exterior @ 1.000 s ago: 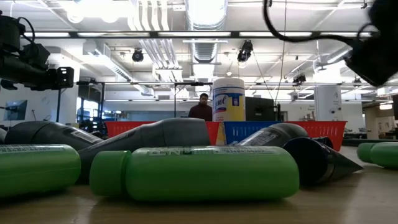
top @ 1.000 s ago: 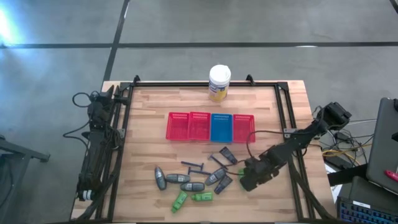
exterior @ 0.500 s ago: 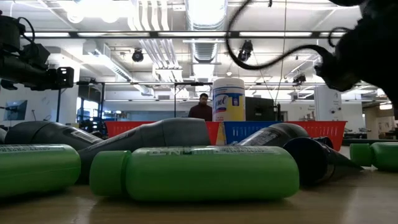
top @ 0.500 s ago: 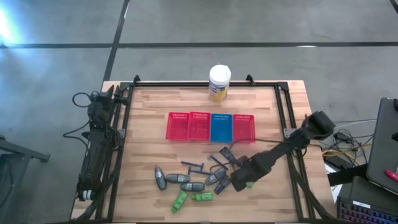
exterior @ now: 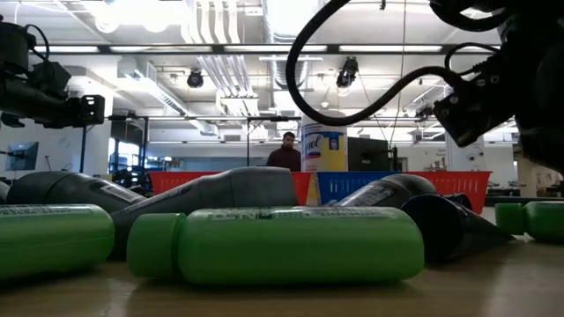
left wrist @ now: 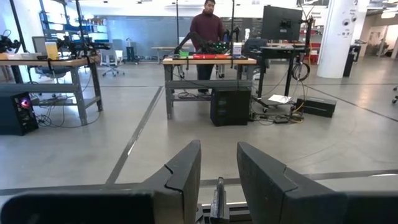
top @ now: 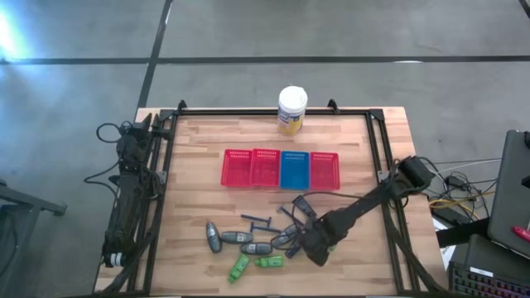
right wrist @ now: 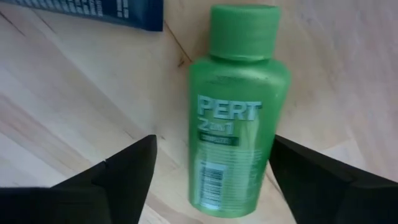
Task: Pick & Place Travel size toiletries
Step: Put the green shampoo into the right red bin
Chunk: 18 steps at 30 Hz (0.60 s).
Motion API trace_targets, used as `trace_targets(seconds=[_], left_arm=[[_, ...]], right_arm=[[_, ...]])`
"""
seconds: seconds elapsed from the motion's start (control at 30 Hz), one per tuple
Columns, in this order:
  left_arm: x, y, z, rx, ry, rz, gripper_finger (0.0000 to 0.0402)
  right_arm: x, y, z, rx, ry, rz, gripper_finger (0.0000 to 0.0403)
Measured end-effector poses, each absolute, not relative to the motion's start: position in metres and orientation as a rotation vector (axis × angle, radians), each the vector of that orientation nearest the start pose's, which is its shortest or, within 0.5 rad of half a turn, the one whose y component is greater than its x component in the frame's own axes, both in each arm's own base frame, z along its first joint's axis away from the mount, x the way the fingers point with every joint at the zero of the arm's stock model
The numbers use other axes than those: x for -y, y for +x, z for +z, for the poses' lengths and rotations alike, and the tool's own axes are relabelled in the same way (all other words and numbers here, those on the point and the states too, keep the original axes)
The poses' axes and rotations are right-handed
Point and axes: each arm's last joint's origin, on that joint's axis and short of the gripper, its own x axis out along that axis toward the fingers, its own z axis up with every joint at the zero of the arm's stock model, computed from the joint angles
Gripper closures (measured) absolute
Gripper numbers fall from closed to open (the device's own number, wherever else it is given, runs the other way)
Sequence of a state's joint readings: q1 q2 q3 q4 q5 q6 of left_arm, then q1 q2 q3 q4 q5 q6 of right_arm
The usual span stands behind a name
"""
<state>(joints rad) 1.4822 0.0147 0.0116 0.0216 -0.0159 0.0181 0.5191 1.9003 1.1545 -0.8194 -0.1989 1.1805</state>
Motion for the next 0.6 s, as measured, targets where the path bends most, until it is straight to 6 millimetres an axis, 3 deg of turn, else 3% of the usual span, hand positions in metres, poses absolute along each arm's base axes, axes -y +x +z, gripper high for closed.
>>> trace_targets(seconds=[0.17,0.37,0.5,0.6], left_arm=[[-0.098,0.008,0.168,0.0,0.028,1.498,0.0291],[-0.098,0.008,0.168,0.0,0.027,1.498,0.0291],[-0.098,0.008,0.168,0.0,0.028,1.498,0.0291],[-0.098,0.008,0.168,0.0,0.028,1.498,0.0291]], right_arm=[[-0.162,0.279,0.135,-1.641,0.625,-0.426,0.0153],[-0.156,0.279,0.138,-1.628,0.628,-0.446,0.0237],[-0.148,0.276,0.157,-1.495,0.667,-0.549,0.0283],[-0.14,0.269,0.18,-1.411,0.76,-0.599,0.0294]])
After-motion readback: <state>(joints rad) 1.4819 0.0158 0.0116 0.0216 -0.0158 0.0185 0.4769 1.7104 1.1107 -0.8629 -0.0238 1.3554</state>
